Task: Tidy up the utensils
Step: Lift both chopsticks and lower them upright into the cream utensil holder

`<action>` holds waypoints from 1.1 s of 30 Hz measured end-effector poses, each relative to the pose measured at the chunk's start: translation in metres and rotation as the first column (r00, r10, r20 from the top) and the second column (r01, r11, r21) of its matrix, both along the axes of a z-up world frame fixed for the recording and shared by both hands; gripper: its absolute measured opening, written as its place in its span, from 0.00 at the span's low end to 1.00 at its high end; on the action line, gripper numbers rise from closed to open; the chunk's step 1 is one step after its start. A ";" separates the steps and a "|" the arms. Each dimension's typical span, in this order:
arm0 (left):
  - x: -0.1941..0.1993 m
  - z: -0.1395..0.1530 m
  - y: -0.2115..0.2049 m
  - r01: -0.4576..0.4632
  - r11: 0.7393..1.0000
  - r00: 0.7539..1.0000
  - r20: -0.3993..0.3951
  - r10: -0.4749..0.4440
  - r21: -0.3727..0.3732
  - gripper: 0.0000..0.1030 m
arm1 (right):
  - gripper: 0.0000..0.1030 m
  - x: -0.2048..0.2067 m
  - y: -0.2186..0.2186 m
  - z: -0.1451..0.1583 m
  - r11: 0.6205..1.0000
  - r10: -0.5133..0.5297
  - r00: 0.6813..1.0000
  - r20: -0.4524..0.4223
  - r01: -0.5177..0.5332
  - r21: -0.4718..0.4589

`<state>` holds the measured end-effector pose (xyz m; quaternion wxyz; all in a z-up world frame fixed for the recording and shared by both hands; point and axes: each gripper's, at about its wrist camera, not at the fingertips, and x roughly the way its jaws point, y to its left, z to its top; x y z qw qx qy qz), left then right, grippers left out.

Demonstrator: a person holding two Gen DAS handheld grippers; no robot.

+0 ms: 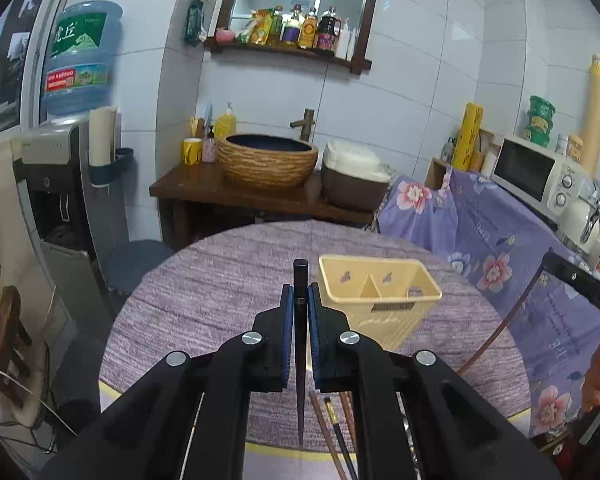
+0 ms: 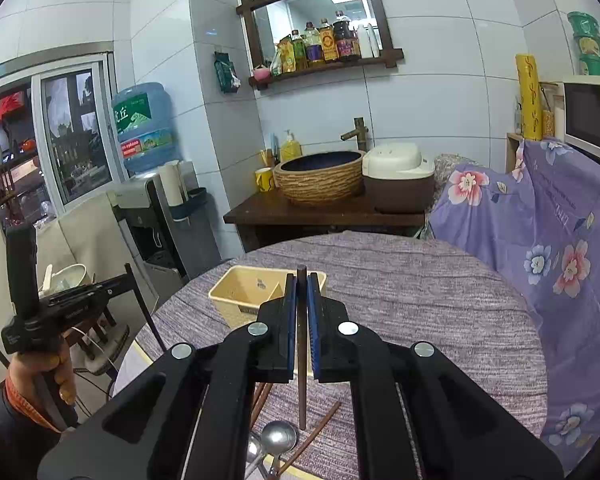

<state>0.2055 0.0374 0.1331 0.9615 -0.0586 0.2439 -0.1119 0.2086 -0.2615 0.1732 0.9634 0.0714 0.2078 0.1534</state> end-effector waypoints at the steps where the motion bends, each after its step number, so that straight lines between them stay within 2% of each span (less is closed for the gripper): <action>1: 0.001 0.009 0.002 0.001 1.000 1.000 0.009 -0.001 -0.004 0.08 | 0.06 0.001 -0.002 0.005 1.000 -0.002 1.000 0.012 0.002 0.005; 5: -0.003 0.057 0.006 0.004 1.000 0.996 0.090 -0.003 -0.008 0.08 | 0.06 0.001 -0.007 0.032 0.999 0.005 0.997 0.075 -0.007 0.034; 9: -0.003 0.109 0.005 0.019 0.999 0.986 0.167 -0.012 -0.041 0.08 | 0.06 -0.007 -0.008 0.070 0.997 -0.008 0.980 0.197 -0.006 0.072; 13: 0.004 0.136 -0.007 0.013 0.998 0.972 0.236 0.002 -0.064 0.08 | 0.06 -0.003 0.005 0.091 0.997 -0.050 0.950 0.308 0.027 0.079; 16: 0.015 0.135 -0.021 0.000 0.998 0.966 0.257 0.018 -0.071 0.08 | 0.06 0.005 0.017 0.089 0.995 -0.086 0.930 0.356 0.064 0.075; 20: 0.034 0.125 -0.037 -0.010 0.998 0.965 0.261 0.028 -0.069 0.08 | 0.06 0.023 0.025 0.084 0.993 -0.115 0.924 0.364 0.093 0.079; 27: 0.051 0.107 -0.046 -0.020 0.998 0.972 0.234 0.034 -0.064 0.08 | 0.06 0.055 0.026 0.065 0.991 -0.131 0.949 0.287 0.114 0.073; 33: 0.062 0.073 -0.055 -0.020 0.999 0.981 0.192 0.027 -0.041 0.08 | 0.06 0.079 0.028 0.037 0.992 -0.125 0.973 0.195 0.115 0.059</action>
